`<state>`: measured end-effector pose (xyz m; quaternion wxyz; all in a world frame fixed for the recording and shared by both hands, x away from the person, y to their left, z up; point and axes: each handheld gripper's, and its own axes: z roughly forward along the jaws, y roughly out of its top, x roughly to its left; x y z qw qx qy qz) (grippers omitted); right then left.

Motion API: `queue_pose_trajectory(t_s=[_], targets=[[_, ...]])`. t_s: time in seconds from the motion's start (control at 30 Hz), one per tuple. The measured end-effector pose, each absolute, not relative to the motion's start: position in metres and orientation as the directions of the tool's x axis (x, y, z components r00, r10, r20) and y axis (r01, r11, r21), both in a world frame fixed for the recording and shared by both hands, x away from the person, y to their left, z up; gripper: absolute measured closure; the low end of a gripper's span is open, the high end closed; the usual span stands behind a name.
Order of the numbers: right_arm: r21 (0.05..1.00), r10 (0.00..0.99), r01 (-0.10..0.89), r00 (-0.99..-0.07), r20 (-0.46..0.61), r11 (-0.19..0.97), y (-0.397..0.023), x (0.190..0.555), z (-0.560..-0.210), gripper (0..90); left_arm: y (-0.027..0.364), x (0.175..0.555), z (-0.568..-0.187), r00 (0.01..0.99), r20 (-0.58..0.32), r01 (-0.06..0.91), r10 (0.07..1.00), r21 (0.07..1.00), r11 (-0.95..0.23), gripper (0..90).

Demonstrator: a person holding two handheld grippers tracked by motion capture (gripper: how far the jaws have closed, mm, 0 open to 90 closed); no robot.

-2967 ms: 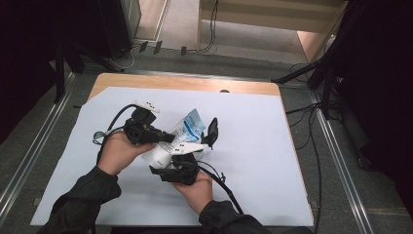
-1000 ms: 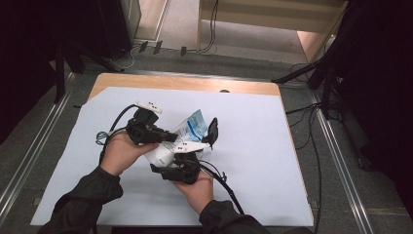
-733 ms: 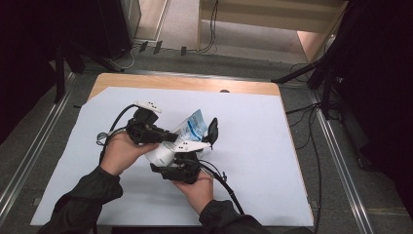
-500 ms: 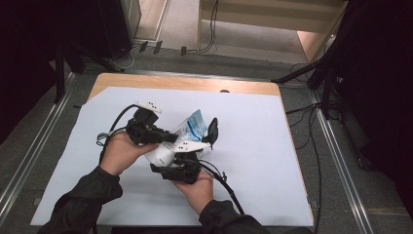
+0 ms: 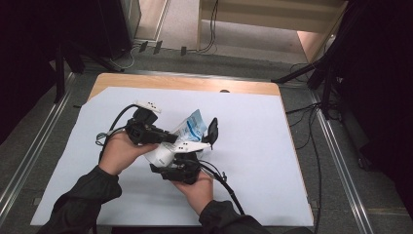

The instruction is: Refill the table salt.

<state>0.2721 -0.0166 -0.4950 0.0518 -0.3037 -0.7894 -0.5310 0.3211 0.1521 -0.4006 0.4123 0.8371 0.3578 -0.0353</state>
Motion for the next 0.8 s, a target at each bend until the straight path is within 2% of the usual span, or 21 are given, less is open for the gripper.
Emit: queue_pose_trajectory(t_s=[0.3,0.53,0.8], targets=[[0.807,0.426,0.537,-0.807,0.408,0.245,-0.0172,0.2721,-0.4949,56.9,0.1534,0.3214,-0.4002,0.743,-0.358,0.629,0.565,0.661,-0.409,84.6],[0.806,0.426,0.540,-0.806,0.412,0.242,-0.0169,0.2715,-0.4945,56.3,0.1523,0.3201,-0.3995,0.738,-0.336,0.624,0.585,0.670,-0.403,89.8],[0.810,0.424,0.529,-0.813,0.399,0.253,-0.0150,0.2702,-0.4951,53.1,0.1513,0.3186,-0.3984,0.730,-0.321,0.623,0.603,0.674,-0.396,90.0]])
